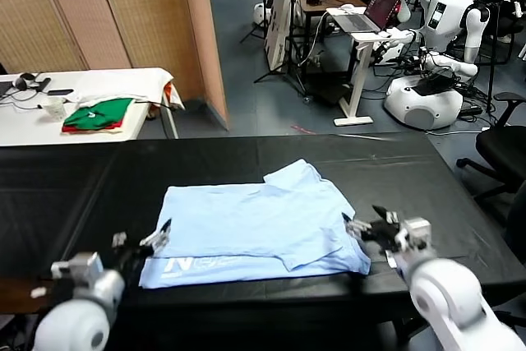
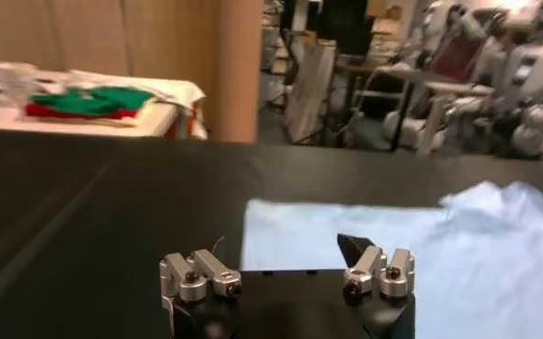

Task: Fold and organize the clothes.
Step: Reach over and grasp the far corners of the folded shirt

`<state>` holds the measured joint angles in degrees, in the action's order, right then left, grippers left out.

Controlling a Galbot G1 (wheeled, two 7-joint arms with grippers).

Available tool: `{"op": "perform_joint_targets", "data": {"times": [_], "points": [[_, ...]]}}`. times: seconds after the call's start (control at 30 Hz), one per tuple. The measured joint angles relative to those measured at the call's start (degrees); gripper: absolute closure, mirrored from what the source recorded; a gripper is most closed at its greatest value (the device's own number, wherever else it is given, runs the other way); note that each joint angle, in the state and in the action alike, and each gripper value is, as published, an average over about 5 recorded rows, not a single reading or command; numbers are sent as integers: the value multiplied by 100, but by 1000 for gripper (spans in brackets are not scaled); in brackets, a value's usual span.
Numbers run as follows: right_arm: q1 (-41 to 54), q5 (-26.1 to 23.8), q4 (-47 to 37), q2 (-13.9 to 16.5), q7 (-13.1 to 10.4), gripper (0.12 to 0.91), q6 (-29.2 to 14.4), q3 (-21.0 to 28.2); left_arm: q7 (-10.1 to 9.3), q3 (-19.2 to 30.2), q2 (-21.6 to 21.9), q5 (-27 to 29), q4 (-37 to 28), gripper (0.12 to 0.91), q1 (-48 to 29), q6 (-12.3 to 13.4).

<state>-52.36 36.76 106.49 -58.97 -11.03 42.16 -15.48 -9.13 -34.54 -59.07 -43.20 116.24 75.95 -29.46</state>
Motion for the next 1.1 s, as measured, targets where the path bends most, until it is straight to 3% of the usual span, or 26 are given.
{"op": "perform_joint_targets", "data": {"times": [0.33,0.57,0.8,0.93,1.03,1.1], "points": [[1210,-204,-1467,-319,382,118,-183,785,147,679,497,-458,-1437,123,-1392,-343],[1747,-296,-2250,-535,569,118,-335,1108,342,1077,530,-295,-2182,123,-1974,-326],[2014,-285,-2776,-652,613,131,-343,1237,360,1337,425,-238,-2707,123,-2344,-332],[2090,-309,-2946,-697,644,197,-351,1312,391,1451,405,-243,-2876,123,-2476,-341],[2155,-334,-3046,-737,703,302,-360,1363,452,1530,389,-229,-2973,131,-2565,-325],[2195,-337,-3091,-759,736,412,-357,1394,480,1570,375,-211,-3030,187,-2609,-308]]}}
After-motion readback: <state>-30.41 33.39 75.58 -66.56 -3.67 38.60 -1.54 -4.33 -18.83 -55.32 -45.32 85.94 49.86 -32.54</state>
